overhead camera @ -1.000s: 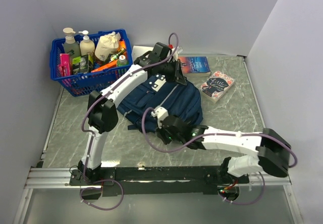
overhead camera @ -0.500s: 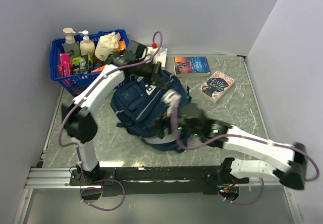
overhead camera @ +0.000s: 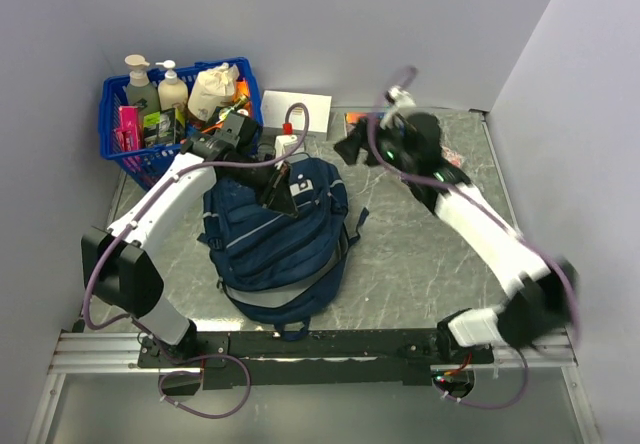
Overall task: Pack the student bag
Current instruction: Unzip the student bag at the center of the board, then pick up the book from the center of the board.
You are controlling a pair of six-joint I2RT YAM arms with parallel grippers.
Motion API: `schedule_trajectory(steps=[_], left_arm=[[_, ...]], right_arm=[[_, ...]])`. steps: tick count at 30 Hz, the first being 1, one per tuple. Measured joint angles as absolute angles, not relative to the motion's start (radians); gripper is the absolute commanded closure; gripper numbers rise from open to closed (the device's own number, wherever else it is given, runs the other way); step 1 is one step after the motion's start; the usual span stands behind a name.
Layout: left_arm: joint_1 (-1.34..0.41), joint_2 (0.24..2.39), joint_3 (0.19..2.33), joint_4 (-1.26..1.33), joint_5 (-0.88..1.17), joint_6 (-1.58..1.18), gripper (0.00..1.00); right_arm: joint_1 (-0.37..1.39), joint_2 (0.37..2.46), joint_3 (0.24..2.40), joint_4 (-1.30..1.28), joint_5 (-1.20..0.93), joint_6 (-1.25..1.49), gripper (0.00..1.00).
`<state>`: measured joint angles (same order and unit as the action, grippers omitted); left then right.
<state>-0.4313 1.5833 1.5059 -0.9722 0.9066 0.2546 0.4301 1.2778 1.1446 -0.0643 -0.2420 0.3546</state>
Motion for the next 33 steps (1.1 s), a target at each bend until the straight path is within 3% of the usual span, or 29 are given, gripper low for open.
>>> schedule_trajectory(steps=[7, 14, 22, 33], left_arm=[[-0.364, 1.574, 1.431, -1.037, 0.992, 0.356, 0.99], [-0.305, 1.539, 1.379, -1.039, 1.027, 0.362, 0.99], [-0.255, 1.583, 1.411, -1.06, 1.063, 0.348, 0.99], [-0.242, 1.595, 1.421, -1.057, 1.065, 0.328, 0.99]], right_arm=[[0.364, 1.941, 1.597, -0.083, -0.352, 0.384, 0.26], [0.297, 2.324, 2.0, -0.149, -0.421, 0.445, 0.27], [0.211, 2.523, 2.276, -0.08, -0.465, 0.584, 0.34], [0.203, 2.682, 2.295, 0.052, -0.531, 0.802, 0.36]])
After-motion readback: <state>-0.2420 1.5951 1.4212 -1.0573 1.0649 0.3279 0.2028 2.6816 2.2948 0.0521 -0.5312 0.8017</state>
